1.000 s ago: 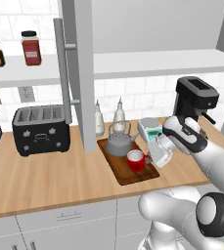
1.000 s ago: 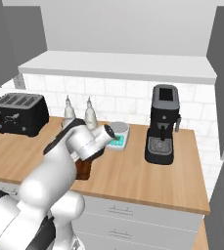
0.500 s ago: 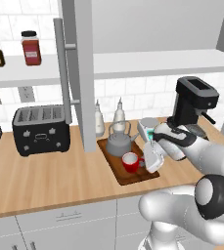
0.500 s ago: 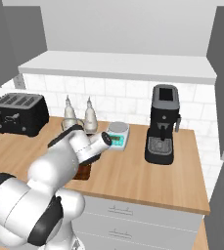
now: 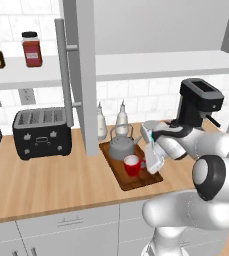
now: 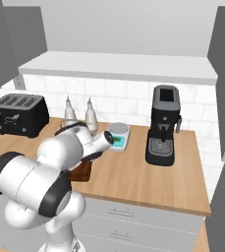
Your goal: Pick the kettle from the counter and place it on the tray. Then pick the mug from the cabinet and place it on the tray. Then close the cabinet doors.
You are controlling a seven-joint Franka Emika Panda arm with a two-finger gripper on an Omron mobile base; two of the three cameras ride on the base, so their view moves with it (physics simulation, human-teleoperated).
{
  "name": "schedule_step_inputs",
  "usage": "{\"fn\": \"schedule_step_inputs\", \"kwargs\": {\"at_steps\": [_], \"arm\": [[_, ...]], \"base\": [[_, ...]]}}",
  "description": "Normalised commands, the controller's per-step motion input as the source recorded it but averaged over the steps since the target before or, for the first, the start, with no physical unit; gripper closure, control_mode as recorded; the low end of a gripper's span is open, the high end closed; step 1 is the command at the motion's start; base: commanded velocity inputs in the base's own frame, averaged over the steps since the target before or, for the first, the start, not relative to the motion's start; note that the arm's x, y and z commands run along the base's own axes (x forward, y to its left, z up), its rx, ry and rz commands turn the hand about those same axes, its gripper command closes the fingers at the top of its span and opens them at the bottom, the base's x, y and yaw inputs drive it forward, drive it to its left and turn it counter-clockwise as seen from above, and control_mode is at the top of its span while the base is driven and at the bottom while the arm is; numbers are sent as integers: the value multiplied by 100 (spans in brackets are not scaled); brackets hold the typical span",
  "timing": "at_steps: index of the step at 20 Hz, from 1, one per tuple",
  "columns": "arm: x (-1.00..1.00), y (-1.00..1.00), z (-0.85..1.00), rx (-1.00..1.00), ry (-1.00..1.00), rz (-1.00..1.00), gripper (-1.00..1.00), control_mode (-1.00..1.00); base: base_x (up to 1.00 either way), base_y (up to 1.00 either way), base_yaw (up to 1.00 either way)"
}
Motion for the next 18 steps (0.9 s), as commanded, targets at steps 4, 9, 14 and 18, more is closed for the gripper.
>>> {"fn": "schedule_step_inputs", "kwargs": {"at_steps": [4, 9, 14, 18], "arm": [[2, -9, -20, -2, 0, 0, 100, -100], [-14, -10, -21, -4, -2, 0, -100, -100], [-1, 0, 0, -3, -2, 0, -100, -100], [0, -5, 13, -1, 0, 0, -100, -100]], "base": [[0, 0, 0], [0, 0, 0], [0, 0, 0], [0, 0, 0]]}}
